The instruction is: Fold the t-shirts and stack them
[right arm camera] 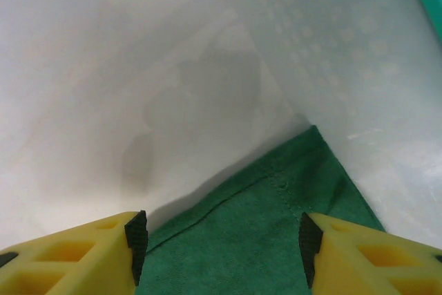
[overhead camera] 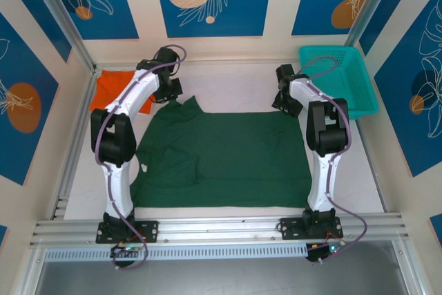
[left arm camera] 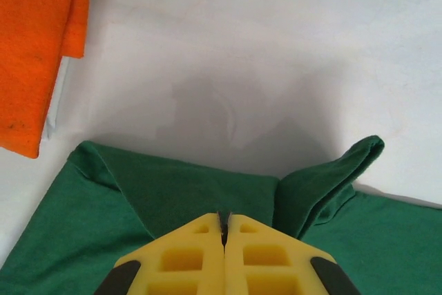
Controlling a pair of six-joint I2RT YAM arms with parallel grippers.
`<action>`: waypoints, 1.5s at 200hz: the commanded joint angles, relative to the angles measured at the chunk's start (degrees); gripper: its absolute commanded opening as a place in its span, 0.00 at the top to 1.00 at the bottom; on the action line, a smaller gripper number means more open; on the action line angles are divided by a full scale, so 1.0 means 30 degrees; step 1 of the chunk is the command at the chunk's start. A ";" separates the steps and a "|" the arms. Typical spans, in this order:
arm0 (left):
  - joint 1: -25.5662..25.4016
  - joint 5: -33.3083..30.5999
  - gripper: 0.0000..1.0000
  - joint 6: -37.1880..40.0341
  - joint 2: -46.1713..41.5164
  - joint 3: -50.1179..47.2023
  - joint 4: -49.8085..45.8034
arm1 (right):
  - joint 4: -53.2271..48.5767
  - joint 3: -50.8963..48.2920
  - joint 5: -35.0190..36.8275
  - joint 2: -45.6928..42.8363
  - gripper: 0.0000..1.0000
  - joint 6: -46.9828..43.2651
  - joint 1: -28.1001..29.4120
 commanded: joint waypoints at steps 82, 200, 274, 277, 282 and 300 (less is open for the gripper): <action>-0.0104 0.1294 1.00 0.0289 -0.2018 -0.1555 0.0537 | -0.2035 0.2587 -0.0418 0.2148 0.67 -0.0127 -0.0042; -0.0029 0.3940 1.00 0.0132 -0.1780 0.0824 -0.3162 | -0.0336 -0.0911 -0.0835 -0.2504 0.96 -0.2225 0.1212; 0.0006 0.4987 1.00 -0.0387 -0.6478 -0.3722 -0.3746 | -0.0448 -0.6898 -0.1370 -0.9758 1.00 -0.3337 0.1790; 0.0010 0.5048 1.00 -0.0332 -0.6726 -0.3978 -0.3651 | -0.0461 -0.7234 -0.1416 -1.0046 1.00 -0.3346 0.1765; 0.0010 0.5069 1.00 -0.0208 -0.7090 -0.4420 -0.3632 | -0.0475 -0.7695 -0.1450 -1.0559 1.00 -0.3344 0.1742; 0.0053 0.4981 1.00 -0.0113 -0.8566 -0.6021 -0.3884 | -0.0751 -0.9169 -0.1517 -1.2102 1.00 -0.3205 0.1602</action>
